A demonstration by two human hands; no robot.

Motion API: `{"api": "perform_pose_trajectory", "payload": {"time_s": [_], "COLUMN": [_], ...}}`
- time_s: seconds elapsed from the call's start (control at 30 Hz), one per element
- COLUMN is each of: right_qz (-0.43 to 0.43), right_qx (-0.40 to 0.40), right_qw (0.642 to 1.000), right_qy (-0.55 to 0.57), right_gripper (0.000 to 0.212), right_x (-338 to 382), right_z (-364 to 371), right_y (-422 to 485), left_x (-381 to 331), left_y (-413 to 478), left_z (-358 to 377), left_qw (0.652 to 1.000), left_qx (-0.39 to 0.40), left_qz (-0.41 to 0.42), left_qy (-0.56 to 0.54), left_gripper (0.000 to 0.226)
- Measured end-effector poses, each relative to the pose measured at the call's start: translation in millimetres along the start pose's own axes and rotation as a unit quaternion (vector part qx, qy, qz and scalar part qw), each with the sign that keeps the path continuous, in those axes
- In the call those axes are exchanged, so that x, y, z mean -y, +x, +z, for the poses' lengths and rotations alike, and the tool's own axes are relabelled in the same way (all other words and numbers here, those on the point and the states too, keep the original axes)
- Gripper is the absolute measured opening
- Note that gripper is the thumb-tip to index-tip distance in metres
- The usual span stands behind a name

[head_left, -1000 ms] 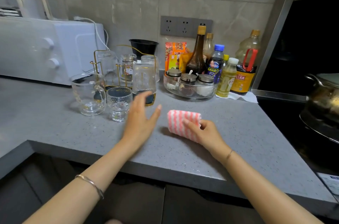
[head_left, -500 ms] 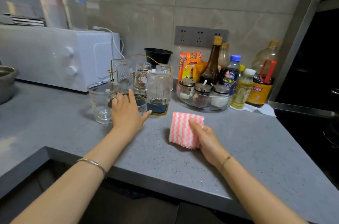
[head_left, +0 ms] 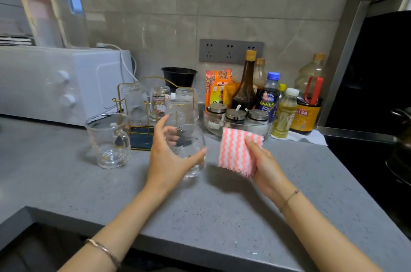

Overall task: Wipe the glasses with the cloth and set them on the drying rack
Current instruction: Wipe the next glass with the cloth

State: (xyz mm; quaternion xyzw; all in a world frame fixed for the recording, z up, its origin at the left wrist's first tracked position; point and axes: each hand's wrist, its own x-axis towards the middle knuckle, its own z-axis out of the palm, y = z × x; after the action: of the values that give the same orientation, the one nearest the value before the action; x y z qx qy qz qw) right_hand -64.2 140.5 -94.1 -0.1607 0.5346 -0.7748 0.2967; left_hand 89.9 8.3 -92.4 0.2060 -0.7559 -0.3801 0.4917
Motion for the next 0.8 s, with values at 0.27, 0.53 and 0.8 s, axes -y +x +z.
{"api": "perform_pose_trajectory", "payload": {"time_s": [0.27, 0.53, 0.8], "right_qz": [-0.051, -0.082, -0.197], "right_qx": [-0.115, -0.128, -0.049], "right_qw": [0.984, 0.979, 0.979], "right_qy": [0.125, 0.135, -0.013], "right_gripper": [0.037, 0.038, 0.034], "right_x": [32.5, 28.5, 28.8], "right_z": [-42.3, -53.7, -36.2], "right_y": [49.3, 60.9, 36.0], "left_x": [-35.5, -5.2, 2.1], "left_y": [39.4, 44.6, 32.6], "left_z": [105.3, 126.9, 133.6], "left_qw": [0.861, 0.801, 0.78], "left_qx": [0.063, 0.173, 0.246], "left_qz": [-0.255, -0.313, -0.338], "left_qy": [-0.436, -0.481, -0.466], "left_gripper": [0.056, 0.03, 0.05]}}
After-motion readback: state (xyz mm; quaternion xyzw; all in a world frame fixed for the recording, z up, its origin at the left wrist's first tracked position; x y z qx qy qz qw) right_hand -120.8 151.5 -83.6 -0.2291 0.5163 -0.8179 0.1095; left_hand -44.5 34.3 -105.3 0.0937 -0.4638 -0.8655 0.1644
